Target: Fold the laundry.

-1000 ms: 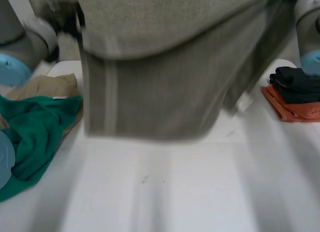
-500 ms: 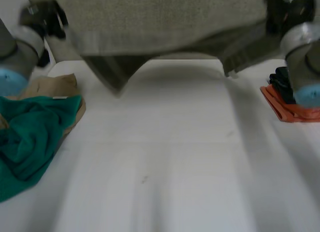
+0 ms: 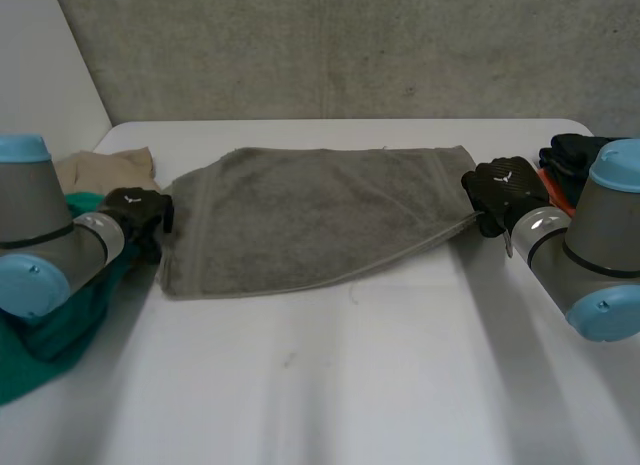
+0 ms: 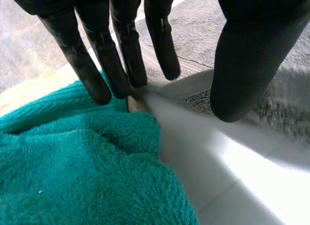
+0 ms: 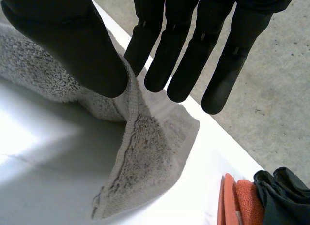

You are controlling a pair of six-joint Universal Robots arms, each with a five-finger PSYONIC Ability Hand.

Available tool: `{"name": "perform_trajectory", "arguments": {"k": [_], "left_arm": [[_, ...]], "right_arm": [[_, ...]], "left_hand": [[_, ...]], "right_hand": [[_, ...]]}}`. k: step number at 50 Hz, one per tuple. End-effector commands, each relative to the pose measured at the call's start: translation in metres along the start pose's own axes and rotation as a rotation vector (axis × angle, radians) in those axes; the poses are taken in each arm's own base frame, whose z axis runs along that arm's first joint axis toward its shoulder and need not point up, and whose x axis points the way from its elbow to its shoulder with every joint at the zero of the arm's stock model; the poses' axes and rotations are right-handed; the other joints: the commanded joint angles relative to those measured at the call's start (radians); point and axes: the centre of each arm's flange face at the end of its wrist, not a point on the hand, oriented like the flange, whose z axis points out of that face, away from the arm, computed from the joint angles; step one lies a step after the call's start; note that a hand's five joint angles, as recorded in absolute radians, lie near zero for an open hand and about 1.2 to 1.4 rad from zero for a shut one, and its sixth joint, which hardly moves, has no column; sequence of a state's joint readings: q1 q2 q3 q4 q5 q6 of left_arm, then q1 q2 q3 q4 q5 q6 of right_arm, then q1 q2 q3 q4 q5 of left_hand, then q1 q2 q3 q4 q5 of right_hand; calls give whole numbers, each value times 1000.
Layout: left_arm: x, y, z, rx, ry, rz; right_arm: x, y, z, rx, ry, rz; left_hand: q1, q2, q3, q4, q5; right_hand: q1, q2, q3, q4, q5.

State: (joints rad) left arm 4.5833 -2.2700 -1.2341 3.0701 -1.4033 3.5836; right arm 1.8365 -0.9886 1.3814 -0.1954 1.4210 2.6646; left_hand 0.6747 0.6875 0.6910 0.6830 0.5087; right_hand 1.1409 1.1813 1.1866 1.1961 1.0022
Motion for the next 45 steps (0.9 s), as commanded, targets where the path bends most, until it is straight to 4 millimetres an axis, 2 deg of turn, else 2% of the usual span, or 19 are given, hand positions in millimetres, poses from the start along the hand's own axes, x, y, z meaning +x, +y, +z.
{"name": "perform_trajectory", "arguments": {"k": [1,4,12,31,32,34,35,42,45], "left_arm": [[7,9,-8,54,6,155],[9,13,-12,83,-1,215],[22,25,-17,154,31,343],[25,50,-30,92,130,483],[25,50,-30,92,129,488],[23,49,-30,94,128,490],[21,49,-30,88,122,490],[14,35,-39,96,86,442],[5,15,-50,138,43,380]], "right_arm": [[0,-1,-2,0,-2,35],[0,1,-2,-6,-2,44],[-3,4,-4,-17,-12,47],[4,4,-7,-55,-13,41],[4,4,-7,-56,-13,41],[4,4,-8,-60,-15,39],[4,3,-8,-61,-16,36],[11,-3,-14,-65,-5,32],[20,-11,-21,-67,9,25]], "left_hand": [[-65,-78,-81,-73,-73],[-126,-139,-143,-135,-135],[-115,-128,-131,-123,-123],[23,10,7,15,15],[61,48,45,53,52],[327,314,310,318,318],[709,696,693,701,701],[722,709,705,713,713],[722,709,705,713,713]], "right_hand": [[255,215,210,200,219],[255,215,210,200,219],[255,215,210,200,219],[255,215,210,200,219],[255,215,210,200,219],[255,215,210,200,219],[255,215,210,200,219],[255,215,210,200,219],[255,215,210,200,219]]}}
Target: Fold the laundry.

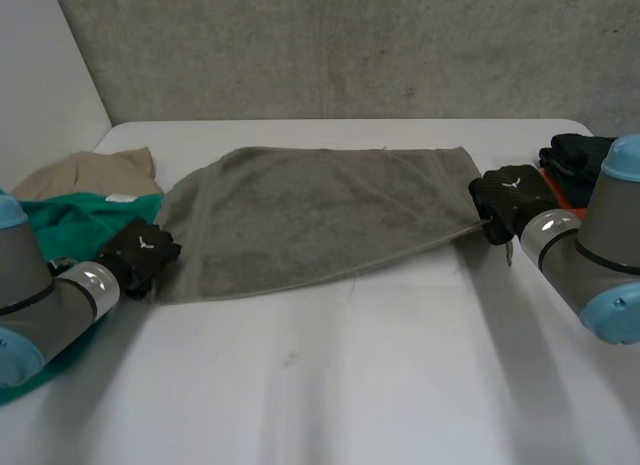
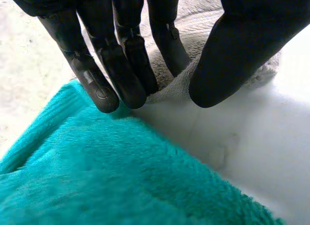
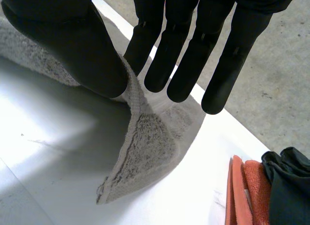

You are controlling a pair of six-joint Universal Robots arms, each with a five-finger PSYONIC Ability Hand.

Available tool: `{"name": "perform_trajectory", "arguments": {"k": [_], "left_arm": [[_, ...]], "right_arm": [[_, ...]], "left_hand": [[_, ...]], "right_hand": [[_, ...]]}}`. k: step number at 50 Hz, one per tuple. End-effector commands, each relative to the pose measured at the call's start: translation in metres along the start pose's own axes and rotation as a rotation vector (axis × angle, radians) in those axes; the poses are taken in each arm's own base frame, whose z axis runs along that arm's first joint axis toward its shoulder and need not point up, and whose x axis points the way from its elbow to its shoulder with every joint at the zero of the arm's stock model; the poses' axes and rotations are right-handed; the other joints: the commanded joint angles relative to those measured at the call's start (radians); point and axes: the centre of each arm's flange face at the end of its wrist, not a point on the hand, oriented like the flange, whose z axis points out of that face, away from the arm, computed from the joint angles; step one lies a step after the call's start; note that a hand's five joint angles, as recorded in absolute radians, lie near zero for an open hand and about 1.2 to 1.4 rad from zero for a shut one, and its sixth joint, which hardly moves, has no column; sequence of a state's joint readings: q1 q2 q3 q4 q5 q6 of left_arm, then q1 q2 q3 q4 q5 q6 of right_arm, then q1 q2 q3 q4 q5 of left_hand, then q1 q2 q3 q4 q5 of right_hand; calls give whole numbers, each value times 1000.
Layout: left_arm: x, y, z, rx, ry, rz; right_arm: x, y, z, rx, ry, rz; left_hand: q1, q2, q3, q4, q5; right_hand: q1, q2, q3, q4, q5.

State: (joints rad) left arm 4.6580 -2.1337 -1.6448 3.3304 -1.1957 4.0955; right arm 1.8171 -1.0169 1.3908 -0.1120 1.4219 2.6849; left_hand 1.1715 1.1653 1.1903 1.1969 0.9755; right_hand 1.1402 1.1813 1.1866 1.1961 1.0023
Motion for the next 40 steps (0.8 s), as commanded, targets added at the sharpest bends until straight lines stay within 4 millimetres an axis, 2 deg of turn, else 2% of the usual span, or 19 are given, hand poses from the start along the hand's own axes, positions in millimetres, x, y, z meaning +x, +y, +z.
{"name": "perform_trajectory", "arguments": {"k": [1,4,8,11,12,13,16,18,22,26,29,30,35,37,40], "left_arm": [[-32,-30,-24,57,-106,-121],[-40,-39,-35,68,-122,-175],[-39,-42,-56,10,-73,-259],[-34,-41,-79,-90,1,-305],[-27,-41,-94,-161,69,-328],[-25,-41,-100,-188,97,-336],[-16,-43,-122,-293,225,-364],[-15,-43,-127,-319,268,-381],[-22,-45,-112,-261,260,-381],[-28,-45,-80,-243,215,-467],[-33,-48,-65,-236,183,-515],[-37,-50,-55,-224,159,-538],[-50,-62,-23,-162,73,-594],[-53,-67,-13,-145,51,-615],[-57,-76,13,-119,-6,-647]], "right_arm": [[18,-16,-18,-8,25,-13],[24,-21,-28,-32,19,-28],[29,-24,-51,-128,-28,-122],[35,-14,-85,-297,-114,-261],[34,-8,-105,-378,-184,-343],[35,-6,-114,-411,-214,-384],[39,-7,-124,-368,-230,-558],[37,-5,-119,-335,-219,-583],[39,-5,-101,-271,-159,-580],[36,2,-70,-240,-139,-522],[33,6,-53,-222,-131,-494],[33,6,-41,-195,-103,-483],[40,3,-8,-130,4,-447],[40,6,4,-114,32,-440],[37,13,33,-80,74,-444]], "left_hand": [[225,231,206,199,246],[225,231,206,199,246],[225,231,206,199,246],[225,231,206,199,246],[225,231,206,199,246],[225,231,206,199,246],[225,231,206,199,246],[225,231,206,199,246],[225,231,206,199,246],[225,231,206,199,246],[225,231,206,199,246],[225,231,206,199,246],[225,231,206,199,246],[225,231,206,199,246],[225,231,206,199,246]], "right_hand": [[256,215,210,200,219],[256,215,210,200,219],[256,215,210,200,219],[256,215,210,200,219],[256,215,210,200,219],[256,215,210,200,219],[256,215,210,200,219],[256,215,210,200,219],[256,215,210,200,219],[256,215,210,200,219],[256,215,210,200,219],[256,215,210,200,219],[256,215,210,200,219],[256,215,210,200,219],[256,215,210,200,219]]}}
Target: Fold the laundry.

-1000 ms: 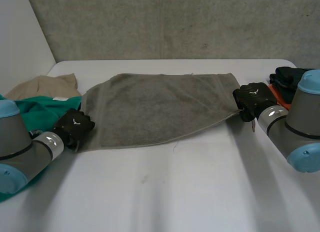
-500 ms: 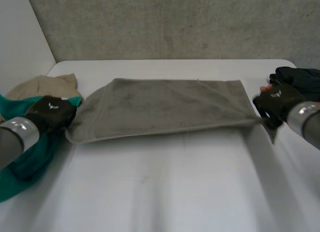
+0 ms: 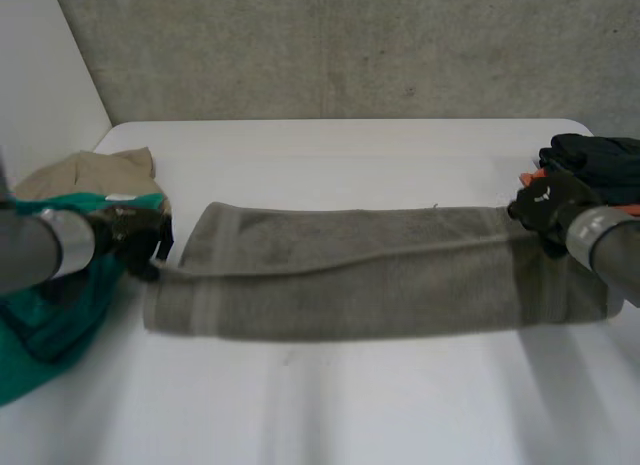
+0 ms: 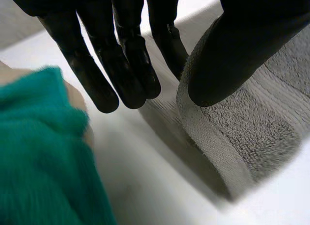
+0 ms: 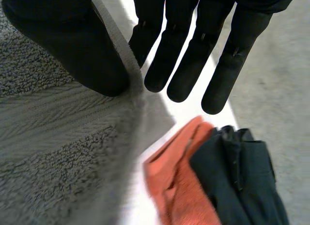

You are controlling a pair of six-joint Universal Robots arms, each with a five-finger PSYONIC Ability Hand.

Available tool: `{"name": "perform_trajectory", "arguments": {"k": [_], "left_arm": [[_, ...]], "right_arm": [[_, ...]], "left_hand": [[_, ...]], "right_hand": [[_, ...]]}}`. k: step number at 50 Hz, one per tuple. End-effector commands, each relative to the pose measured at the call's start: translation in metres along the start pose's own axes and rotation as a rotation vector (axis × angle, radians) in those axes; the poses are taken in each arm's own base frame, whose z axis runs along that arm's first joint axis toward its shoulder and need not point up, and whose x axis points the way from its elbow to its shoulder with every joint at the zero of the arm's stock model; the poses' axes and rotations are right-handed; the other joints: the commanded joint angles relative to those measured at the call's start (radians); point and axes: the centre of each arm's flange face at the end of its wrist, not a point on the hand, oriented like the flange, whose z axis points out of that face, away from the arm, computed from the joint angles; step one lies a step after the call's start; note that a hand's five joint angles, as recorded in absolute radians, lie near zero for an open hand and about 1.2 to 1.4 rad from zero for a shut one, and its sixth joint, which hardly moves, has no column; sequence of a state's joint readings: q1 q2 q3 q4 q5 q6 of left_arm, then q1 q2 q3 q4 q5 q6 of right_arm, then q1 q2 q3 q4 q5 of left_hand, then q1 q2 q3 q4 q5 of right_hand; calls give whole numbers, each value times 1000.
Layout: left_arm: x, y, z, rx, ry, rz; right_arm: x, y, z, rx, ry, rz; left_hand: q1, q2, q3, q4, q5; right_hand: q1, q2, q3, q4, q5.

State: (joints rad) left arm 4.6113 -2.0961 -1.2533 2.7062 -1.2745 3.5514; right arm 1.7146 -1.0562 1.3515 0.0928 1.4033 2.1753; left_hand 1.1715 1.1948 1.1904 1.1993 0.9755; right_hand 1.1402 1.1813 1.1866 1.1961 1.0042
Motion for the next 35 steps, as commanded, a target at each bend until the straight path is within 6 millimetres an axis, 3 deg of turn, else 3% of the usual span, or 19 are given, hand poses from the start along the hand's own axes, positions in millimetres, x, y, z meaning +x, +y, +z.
{"name": "perform_trajectory", "arguments": {"k": [1,5,9,19,25,26,27,28,30,35], "left_arm": [[-1,-29,42,92,-82,-71],[0,-33,71,97,-151,-69],[0,-33,85,74,-200,-68],[17,-45,103,142,-204,-32],[12,-46,107,156,-285,-42],[13,-46,107,159,-286,-42],[15,-47,108,164,-281,-42],[19,-48,108,174,-266,-39],[25,-50,107,185,-248,-31],[28,-64,97,243,-239,-27]], "right_arm": [[-2,1,51,41,109,17],[-5,3,76,33,162,9],[-7,3,95,57,203,2],[-13,6,129,127,298,-28],[-17,8,141,162,356,-34],[-18,10,142,160,362,-33],[-19,11,143,158,367,-33],[-23,13,145,148,376,-30],[-26,13,146,134,392,-31],[-23,18,143,86,438,8]], "left_hand": [[225,201,206,197,246],[225,201,206,197,246],[225,201,206,197,246],[225,201,206,197,246],[225,201,206,197,246],[225,201,206,197,246],[173,149,154,145,194],[-476,-499,-495,-504,-454],[-997,-1020,-1016,-1025,-975],[-997,-1020,-1016,-1025,-975]], "right_hand": [[256,215,210,200,218],[256,215,210,200,218],[256,215,210,200,218],[256,215,210,200,218],[256,215,210,200,218],[122,81,76,66,83],[-251,-292,-298,-307,-290],[-874,-915,-921,-930,-913],[-966,-1007,-1012,-1022,-1004],[-966,-1007,-1012,-1022,-1004]]}}
